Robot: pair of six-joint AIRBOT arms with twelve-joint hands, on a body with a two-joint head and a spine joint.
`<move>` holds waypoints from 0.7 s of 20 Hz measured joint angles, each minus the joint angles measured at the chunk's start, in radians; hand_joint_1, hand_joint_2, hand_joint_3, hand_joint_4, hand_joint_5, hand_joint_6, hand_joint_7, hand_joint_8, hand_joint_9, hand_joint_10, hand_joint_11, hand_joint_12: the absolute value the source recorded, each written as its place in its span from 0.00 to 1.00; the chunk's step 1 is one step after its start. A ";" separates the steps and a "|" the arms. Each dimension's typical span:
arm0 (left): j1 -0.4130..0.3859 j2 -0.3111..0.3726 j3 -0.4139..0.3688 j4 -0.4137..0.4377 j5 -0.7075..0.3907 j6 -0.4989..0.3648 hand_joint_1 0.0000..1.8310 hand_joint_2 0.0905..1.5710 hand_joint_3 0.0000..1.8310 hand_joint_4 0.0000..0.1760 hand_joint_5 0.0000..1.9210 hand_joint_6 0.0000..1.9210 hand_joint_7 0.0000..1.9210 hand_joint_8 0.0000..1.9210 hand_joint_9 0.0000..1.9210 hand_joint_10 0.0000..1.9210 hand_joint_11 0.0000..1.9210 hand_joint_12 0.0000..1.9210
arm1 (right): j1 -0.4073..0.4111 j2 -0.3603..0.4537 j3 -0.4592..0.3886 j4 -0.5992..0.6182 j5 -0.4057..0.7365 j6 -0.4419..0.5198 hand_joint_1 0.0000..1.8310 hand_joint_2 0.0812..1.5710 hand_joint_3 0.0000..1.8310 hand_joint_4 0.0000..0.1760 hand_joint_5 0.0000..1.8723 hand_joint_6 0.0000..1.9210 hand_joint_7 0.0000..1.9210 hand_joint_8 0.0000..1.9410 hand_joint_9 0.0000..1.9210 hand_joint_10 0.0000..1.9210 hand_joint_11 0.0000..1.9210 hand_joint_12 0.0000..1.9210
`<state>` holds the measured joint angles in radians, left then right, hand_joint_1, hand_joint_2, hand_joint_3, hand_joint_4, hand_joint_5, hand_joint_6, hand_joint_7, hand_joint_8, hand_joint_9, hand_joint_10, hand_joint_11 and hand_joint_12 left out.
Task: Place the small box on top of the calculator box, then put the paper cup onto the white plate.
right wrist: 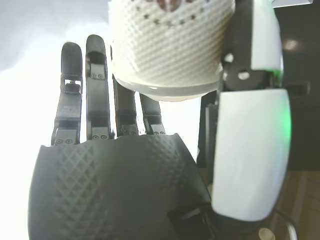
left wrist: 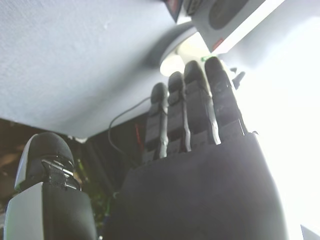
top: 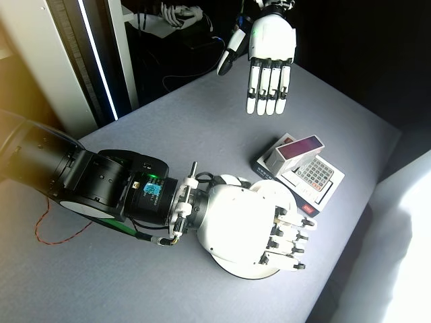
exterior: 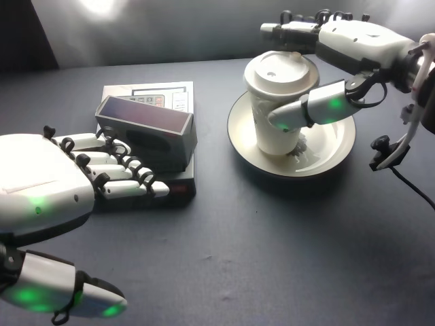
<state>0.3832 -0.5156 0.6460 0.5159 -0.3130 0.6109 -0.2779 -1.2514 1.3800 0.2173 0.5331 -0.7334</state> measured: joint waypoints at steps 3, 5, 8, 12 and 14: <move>0.000 0.000 0.000 0.000 0.000 0.000 0.14 0.65 0.00 0.00 0.10 0.00 0.11 0.00 0.10 0.00 0.00 0.16 | -0.001 0.000 0.000 0.000 0.000 0.000 0.37 0.47 0.00 0.00 0.05 0.00 0.10 0.00 0.10 0.00 0.00 0.37; -0.005 0.000 0.000 0.000 0.003 0.000 0.13 0.65 0.00 0.00 0.11 0.00 0.13 0.00 0.11 0.00 0.00 0.21 | -0.001 -0.001 0.000 0.000 0.000 0.000 0.36 0.45 0.00 0.00 0.05 0.00 0.08 0.00 0.08 0.00 0.00 0.31; -0.008 0.000 0.000 0.000 0.007 0.000 0.13 0.65 0.00 0.00 0.10 0.00 0.11 0.00 0.11 0.00 0.00 0.20 | -0.001 -0.001 -0.008 0.000 -0.002 0.000 0.32 0.44 0.00 0.00 0.00 0.00 0.01 0.00 0.03 0.00 0.00 0.16; -0.018 0.000 0.000 -0.001 0.010 0.000 0.13 0.65 0.00 0.00 0.09 0.00 0.11 0.00 0.10 0.00 0.00 0.17 | -0.001 0.024 -0.055 -0.063 -0.018 0.053 0.28 0.40 0.00 0.00 0.00 0.00 0.00 0.00 0.00 0.00 0.00 0.02; -0.026 0.000 0.000 0.000 0.013 0.000 0.14 0.64 0.00 0.00 0.10 0.00 0.11 0.00 0.10 0.00 0.00 0.17 | 0.010 0.044 -0.079 -0.077 -0.039 0.054 0.28 0.39 0.00 0.00 0.00 0.00 0.00 0.00 0.00 0.00 0.00 0.00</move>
<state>0.3573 -0.5156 0.6460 0.5156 -0.2996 0.6109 -0.2676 -1.2076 1.3010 0.1406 0.4942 -0.6796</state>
